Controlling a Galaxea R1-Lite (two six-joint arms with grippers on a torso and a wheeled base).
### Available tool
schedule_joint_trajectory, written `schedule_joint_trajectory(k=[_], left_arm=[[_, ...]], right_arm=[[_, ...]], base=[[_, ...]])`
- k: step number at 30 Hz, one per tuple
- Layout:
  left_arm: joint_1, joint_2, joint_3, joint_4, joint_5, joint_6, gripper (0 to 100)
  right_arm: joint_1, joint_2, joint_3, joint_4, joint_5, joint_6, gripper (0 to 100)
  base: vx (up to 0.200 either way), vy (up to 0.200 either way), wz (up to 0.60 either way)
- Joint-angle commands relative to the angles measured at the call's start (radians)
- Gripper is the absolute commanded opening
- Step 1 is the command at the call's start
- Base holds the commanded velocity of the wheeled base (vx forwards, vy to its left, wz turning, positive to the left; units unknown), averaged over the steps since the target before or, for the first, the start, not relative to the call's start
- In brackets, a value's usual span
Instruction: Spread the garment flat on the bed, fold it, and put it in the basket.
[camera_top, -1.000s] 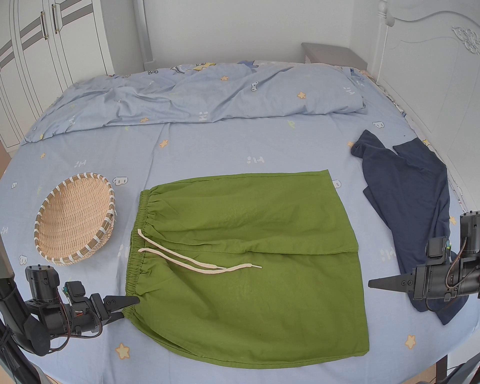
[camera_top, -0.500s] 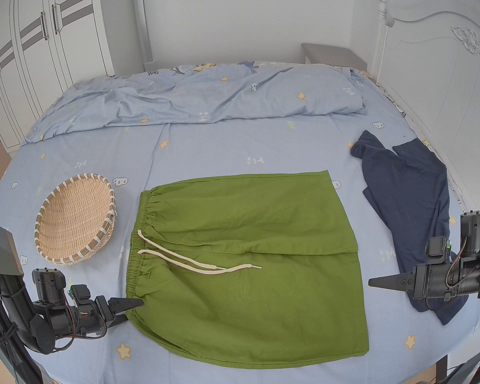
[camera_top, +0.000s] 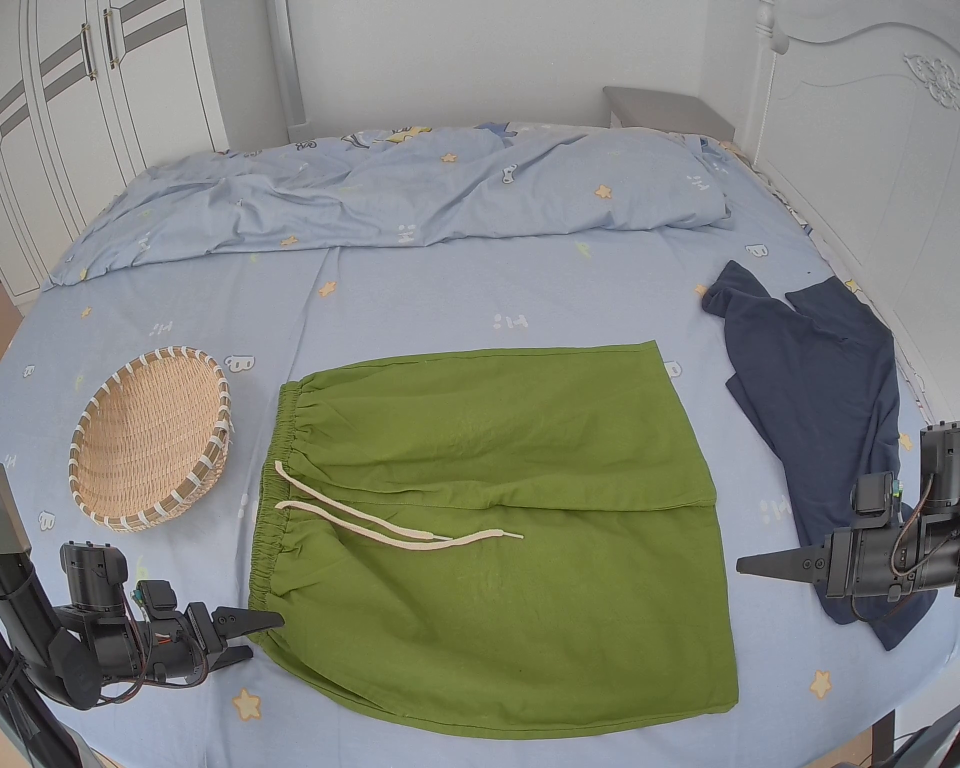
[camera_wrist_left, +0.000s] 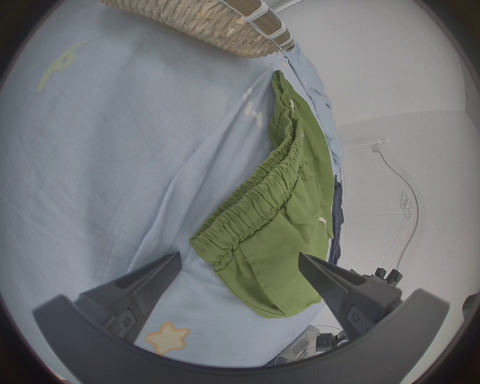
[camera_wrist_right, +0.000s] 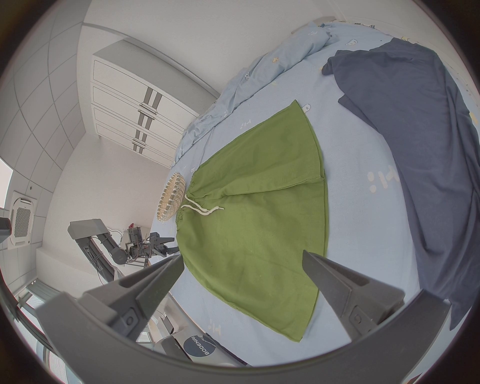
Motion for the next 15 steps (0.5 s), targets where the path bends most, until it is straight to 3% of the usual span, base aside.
schedule_joint_trajectory(k=[1,15], left_arm=[[-0.008,-0.018,0.016,-0.016,-0.001,0.004,100],[-0.013,0.096,0.016,-0.146,-0.004,-0.007,100]], right_arm=[[0.002,0.001,0.0,-0.001,0.0,0.0,100],[0.002,0.0,0.0,-0.002,0.002,0.0,100]], base=[[0.0,0.0,0.0],[0.0,0.0,0.0]])
